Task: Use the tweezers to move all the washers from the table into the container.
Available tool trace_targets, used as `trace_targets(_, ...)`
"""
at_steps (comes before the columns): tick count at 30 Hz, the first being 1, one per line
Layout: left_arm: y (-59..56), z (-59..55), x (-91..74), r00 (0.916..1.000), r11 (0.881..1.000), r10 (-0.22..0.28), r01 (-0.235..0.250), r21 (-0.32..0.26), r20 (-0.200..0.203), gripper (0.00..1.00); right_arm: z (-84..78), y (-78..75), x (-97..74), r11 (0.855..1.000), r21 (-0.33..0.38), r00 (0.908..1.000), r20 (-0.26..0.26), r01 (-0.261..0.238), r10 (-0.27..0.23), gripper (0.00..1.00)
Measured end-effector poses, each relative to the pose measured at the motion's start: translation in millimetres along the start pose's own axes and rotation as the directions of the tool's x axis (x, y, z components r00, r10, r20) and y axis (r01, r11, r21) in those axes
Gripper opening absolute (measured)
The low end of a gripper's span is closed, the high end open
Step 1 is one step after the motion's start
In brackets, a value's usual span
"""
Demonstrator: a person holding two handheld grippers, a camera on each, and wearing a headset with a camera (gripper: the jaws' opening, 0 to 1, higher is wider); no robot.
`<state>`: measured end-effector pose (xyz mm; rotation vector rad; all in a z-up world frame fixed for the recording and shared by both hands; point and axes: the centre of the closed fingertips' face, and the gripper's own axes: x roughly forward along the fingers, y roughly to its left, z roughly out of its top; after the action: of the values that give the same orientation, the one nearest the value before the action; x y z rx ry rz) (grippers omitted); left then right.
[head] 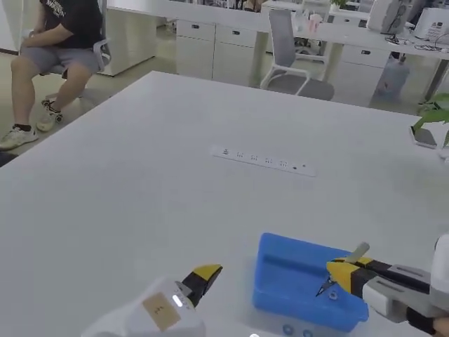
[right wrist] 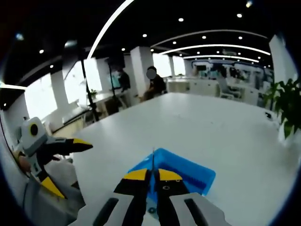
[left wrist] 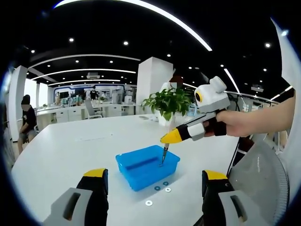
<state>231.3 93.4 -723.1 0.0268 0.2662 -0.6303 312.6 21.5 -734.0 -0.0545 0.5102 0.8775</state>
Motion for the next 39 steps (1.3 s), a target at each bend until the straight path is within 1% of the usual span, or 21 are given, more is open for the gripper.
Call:
trace_targets(3,0.7,-0.5,-0.2,1.0,1.0,0.002,-0.002,-0.001,-0.001,0.83,-7.0,3.1,0.1,1.0,-0.008,0.9999,-0.013,-0.001,0.001,0.03)
trace_targets(6,-0.9,-0.8,0.1,1.0,1.0,-0.003,0.003,0.0,-0.005,0.83,-11.6,9.0,-0.9,1.0,0.011,0.9998,-0.007,-0.018,0.018,0.03)
trace_targets(10,-2.6,-1.4,0.4,0.9999,1.0,-0.008,0.008,0.004,-0.012,0.83,-19.8,11.5,-0.2,1.0,0.018,0.9995,-0.019,-0.025,0.025,0.03)
trace_targets(18,-2.8,-2.2,0.5,0.9998,1.0,-0.008,0.009,0.006,-0.016,0.83,-42.7,11.0,6.5,0.998,0.047,0.9963,-0.075,-0.04,0.044,0.03)
trace_targets(25,-1.5,-3.3,0.3,0.9998,1.0,-0.005,0.005,0.005,-0.019,0.83,-57.8,12.8,14.5,0.997,0.057,0.9921,-0.111,-0.053,0.059,0.03)
trace_targets(32,-0.9,-4.0,0.4,0.9998,1.0,-0.004,0.004,0.003,-0.02,0.83,-66.5,13.6,20.8,0.996,0.062,0.9885,-0.136,-0.058,0.066,0.03)
trace_targets(37,-1.7,-4.0,0.7,0.9997,1.0,-0.006,0.006,0.005,-0.023,0.82,-70.5,19.8,23.2,0.996,0.057,0.9855,-0.153,-0.065,0.074,0.03)
trace_targets(39,-1.4,-4.3,0.7,0.9997,1.0,-0.006,0.006,0.003,-0.024,0.82,-69.8,21.0,24.2,0.996,0.064,0.9863,-0.147,-0.067,0.075,0.03)
